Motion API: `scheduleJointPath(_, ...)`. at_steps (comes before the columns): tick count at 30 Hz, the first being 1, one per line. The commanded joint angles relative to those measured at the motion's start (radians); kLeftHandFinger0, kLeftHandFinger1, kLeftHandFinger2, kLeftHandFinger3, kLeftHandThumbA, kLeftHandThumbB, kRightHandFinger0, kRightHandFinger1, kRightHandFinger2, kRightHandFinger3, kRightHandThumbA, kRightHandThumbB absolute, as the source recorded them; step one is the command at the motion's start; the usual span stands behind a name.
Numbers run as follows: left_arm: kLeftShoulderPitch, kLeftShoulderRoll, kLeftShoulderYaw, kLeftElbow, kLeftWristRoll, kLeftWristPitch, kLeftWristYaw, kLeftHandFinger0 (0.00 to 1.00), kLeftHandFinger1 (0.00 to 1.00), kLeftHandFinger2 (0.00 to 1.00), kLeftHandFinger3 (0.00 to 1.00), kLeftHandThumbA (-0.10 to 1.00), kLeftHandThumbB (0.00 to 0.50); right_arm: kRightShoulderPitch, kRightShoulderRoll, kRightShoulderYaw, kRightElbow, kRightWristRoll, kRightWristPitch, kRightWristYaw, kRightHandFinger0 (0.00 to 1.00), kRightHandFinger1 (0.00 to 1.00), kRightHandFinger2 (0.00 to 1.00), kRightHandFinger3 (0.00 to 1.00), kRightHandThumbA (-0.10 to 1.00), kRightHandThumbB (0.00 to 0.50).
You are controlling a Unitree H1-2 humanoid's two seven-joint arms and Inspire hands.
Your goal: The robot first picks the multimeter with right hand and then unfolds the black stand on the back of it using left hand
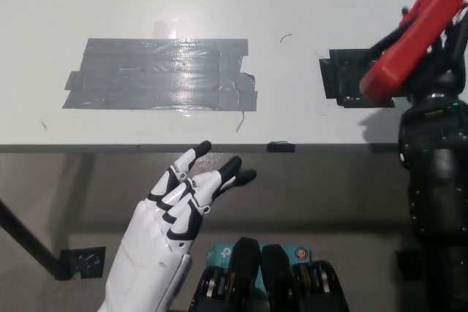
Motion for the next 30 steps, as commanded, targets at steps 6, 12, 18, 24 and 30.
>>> scheduleJointPath(6,0.062,0.023,-0.003,-0.019,-0.061,-0.040,0.019,1.00,0.70,0.68,1.00,1.00,0.311,-0.472,-0.210,0.444,0.652,-0.777,-0.159,0.107,0.00,0.13,0.61,0.66,-0.10,0.178)
scheduleJointPath(12,0.074,0.035,-0.001,-0.017,-0.055,-0.040,0.010,1.00,0.69,0.70,1.00,1.00,0.288,-0.551,-0.235,0.599,0.789,-0.894,-0.156,0.051,0.00,0.11,0.62,0.75,-0.10,0.234)
scheduleJointPath(18,0.076,0.034,-0.012,-0.013,-0.046,-0.045,0.008,1.00,0.69,0.68,1.00,1.00,0.244,-0.603,-0.253,0.639,0.805,-0.878,-0.145,0.078,0.00,0.12,0.61,0.80,-0.10,0.234)
scheduleJointPath(24,0.085,0.030,-0.023,-0.010,-0.029,-0.056,0.012,1.00,0.68,0.67,1.00,1.00,0.210,-0.654,-0.235,0.698,0.883,-0.906,-0.205,0.033,0.00,0.26,0.79,0.91,-0.10,0.177)
scheduleJointPath(30,0.081,0.029,-0.024,-0.002,-0.021,-0.068,0.020,1.00,0.67,0.67,1.00,1.00,0.202,-0.684,-0.205,0.743,0.933,-0.916,-0.187,0.018,0.00,0.30,0.78,0.86,-0.10,0.192)
